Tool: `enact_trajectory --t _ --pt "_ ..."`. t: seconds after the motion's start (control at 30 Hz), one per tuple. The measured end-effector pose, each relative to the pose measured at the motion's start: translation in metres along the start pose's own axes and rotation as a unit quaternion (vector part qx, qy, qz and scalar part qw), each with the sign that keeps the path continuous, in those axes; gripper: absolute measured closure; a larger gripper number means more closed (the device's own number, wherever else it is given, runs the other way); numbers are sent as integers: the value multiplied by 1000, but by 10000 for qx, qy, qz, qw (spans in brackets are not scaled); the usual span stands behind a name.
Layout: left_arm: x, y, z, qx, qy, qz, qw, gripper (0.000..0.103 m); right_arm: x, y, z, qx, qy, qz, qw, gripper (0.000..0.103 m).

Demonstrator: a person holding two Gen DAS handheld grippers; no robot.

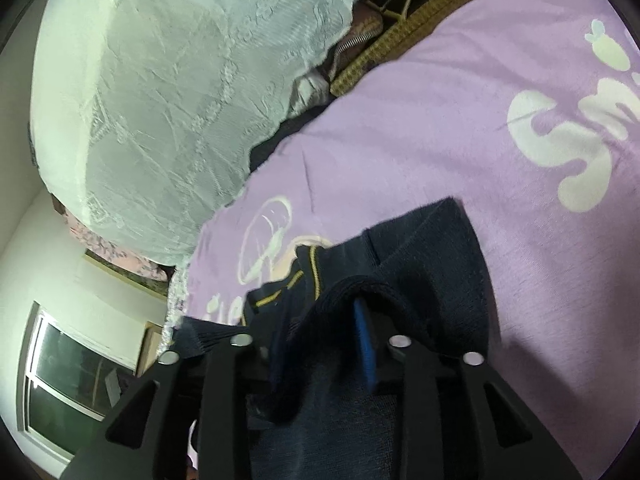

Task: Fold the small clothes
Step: 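Lift the hem with both grippers and fold it up toward the collar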

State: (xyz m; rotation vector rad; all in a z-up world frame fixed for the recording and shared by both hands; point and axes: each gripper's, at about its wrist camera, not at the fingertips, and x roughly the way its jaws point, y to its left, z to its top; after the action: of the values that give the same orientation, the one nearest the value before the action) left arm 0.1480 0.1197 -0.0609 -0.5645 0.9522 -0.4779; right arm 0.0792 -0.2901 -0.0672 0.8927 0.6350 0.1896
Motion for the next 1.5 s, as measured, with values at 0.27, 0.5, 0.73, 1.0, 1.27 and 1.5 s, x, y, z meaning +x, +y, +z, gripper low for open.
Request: enact_trajectory --t 0.27,0.5,0.73,1.0,1.27,1.5 --pt "-23 -8 0 199 -75 -166 9996 71 -37 3 13 -299 -474 -130 9983 44" --pt "-53 -16 3 529 -630 217 9964 25 -27 3 11 -714 -482 -744 9935 44" --pt "-28 -22 11 742 -544 761 9928 24 6 32 8 -1398 -241 -1113 9836 44" --pt "21 -49 26 1439 -477 1588 9756 44 42 41 12 -1740 43 -1519 9729 65" --pt "25 -30 32 1073 -559 1161 9858 96 25 37 18 -1552 -368 -1199 9799 96" --pt "51 -30 33 1232 -400 1570 9791 96 49 10 23 -1277 -128 -1628 9783 96"
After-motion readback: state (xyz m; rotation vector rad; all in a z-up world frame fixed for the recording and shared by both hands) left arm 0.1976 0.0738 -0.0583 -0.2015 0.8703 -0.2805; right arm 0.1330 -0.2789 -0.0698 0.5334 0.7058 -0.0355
